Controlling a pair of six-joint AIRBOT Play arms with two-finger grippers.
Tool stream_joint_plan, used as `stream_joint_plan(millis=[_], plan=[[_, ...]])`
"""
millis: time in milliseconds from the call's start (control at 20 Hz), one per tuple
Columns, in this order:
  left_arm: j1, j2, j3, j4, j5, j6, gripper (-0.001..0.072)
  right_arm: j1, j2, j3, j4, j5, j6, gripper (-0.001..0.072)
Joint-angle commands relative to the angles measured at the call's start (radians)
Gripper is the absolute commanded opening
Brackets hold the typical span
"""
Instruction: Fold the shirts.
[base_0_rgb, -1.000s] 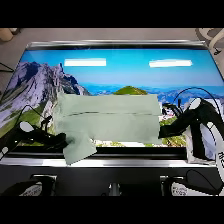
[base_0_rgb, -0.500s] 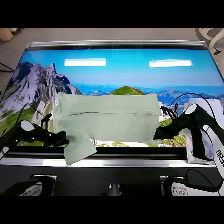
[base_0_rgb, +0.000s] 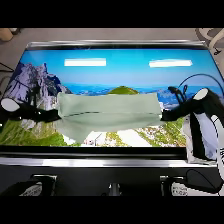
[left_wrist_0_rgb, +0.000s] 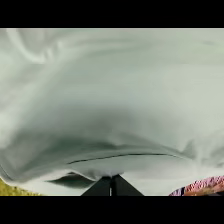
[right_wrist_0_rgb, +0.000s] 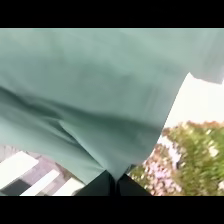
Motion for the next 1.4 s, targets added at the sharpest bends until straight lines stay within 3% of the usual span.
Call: stream_joint_plan(millis=[0,200,350,550,600,650,700,750,900,1200,1300,1350], plan=[[0.001,-0.110,0.214,0.005,0.066,-0.005,0.0031,0.009,-0.037,0.178,0.002,-0.111,0.030,0.0019],[-0.002,-0.379,0.454,0.002,0.041,-0.005,0.0031,0.062,-0.183,0.281,-0.006,-0.223,0.000,0.0020],[0.008,-0.517,0.578,0.003,0.030,-0.069,0.0031,0.088,-0.271,0.319,-0.016,-0.319,0.021,0.0020],[0.010,-0.618,0.600,0.001,0.026,-0.112,0.0033,0.088,-0.338,0.321,-0.022,-0.312,0.058,0.0023],[0.007,-0.636,0.601,-0.002,0.013,-0.125,0.0101,0.088,-0.340,0.321,-0.017,-0.314,0.058,0.0128],[0.006,-0.641,0.601,-0.005,-0.003,-0.125,0.0334,0.087,-0.334,0.328,-0.015,-0.312,0.053,0.0454],[0.009,-0.637,0.604,-0.006,-0.012,-0.124,0.0537,0.085,-0.324,0.348,-0.028,-0.287,0.046,0.0698],[0.014,-0.628,0.615,-0.006,-0.037,-0.120,0.0556,0.078,-0.314,0.375,-0.042,-0.251,0.033,0.0714],[0.018,-0.575,0.649,-0.006,-0.100,-0.071,0.0520,0.010,-0.314,0.396,-0.059,-0.180,0.069,0.0714],[-0.063,-0.416,0.650,-0.006,-0.072,-0.071,0.0520,-0.039,-0.465,0.395,0.227,-0.037,0.076,0.0708],[-0.109,-0.394,0.650,-0.006,-0.056,-0.071,0.0520,-0.014,-0.489,0.396,0.281,-0.039,0.077,0.0645],[-0.137,-0.394,0.649,-0.006,-0.047,-0.072,0.0520,0.001,-0.492,0.396,0.291,-0.048,0.077,0.0527]])
